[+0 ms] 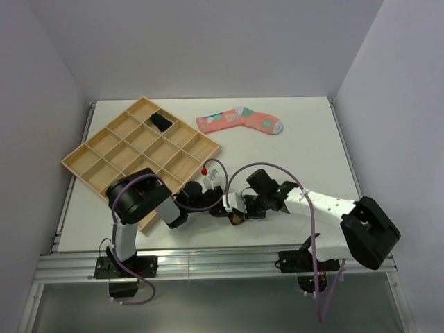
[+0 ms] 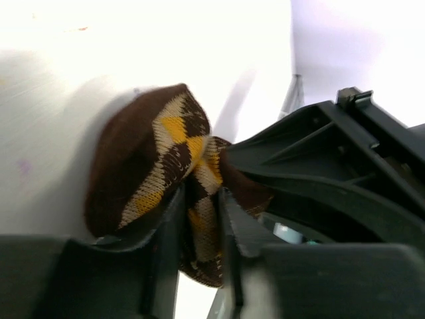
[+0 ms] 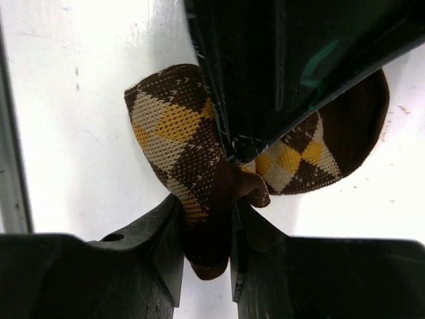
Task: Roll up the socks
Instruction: Roll the sock at the center of the board.
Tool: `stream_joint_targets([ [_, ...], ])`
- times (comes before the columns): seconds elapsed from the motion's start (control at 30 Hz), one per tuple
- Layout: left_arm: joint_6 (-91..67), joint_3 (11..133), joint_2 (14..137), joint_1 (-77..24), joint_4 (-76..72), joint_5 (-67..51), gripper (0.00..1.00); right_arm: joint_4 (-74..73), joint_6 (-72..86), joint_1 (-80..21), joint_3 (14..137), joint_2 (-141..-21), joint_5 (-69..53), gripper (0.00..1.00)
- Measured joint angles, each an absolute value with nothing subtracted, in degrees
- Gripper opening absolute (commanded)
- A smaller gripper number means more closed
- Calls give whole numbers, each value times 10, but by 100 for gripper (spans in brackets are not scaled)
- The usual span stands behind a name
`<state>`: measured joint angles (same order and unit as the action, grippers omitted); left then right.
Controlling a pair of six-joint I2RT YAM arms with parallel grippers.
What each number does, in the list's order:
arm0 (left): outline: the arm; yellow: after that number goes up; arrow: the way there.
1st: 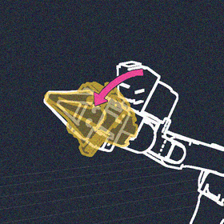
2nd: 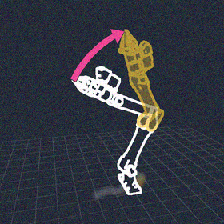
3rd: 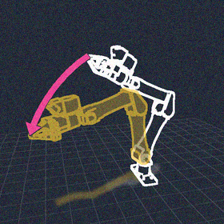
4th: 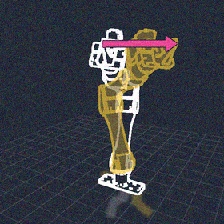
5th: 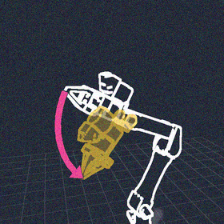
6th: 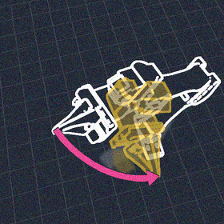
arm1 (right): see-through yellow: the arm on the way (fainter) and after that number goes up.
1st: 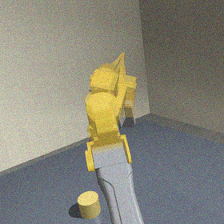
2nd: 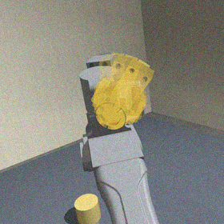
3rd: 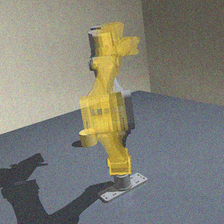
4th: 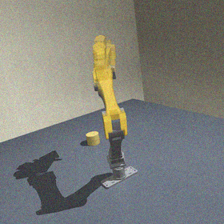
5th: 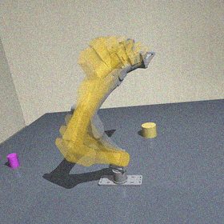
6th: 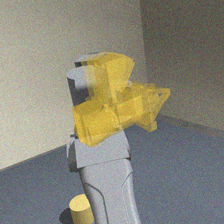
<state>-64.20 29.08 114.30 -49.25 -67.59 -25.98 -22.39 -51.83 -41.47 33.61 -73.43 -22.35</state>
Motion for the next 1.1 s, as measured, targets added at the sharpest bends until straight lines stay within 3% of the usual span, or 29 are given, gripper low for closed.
stream_joint_targets([
  [0.43,-561,220,933,-519,-425,-64,33,-275,-510,-376,367,-757,-249,10],
  [0.73,-560,274,994,-544,-449,-34,31,-316,-497,-374,367,-736,-232,11],
  [0.83,-559,307,1029,-545,-458,-36,22,-329,-491,-374,372,-736,-230,12],
  [1.1,-554,342,1062,-545,-459,-44,13,-402,-477,-370,463,-846,-252,11],
])
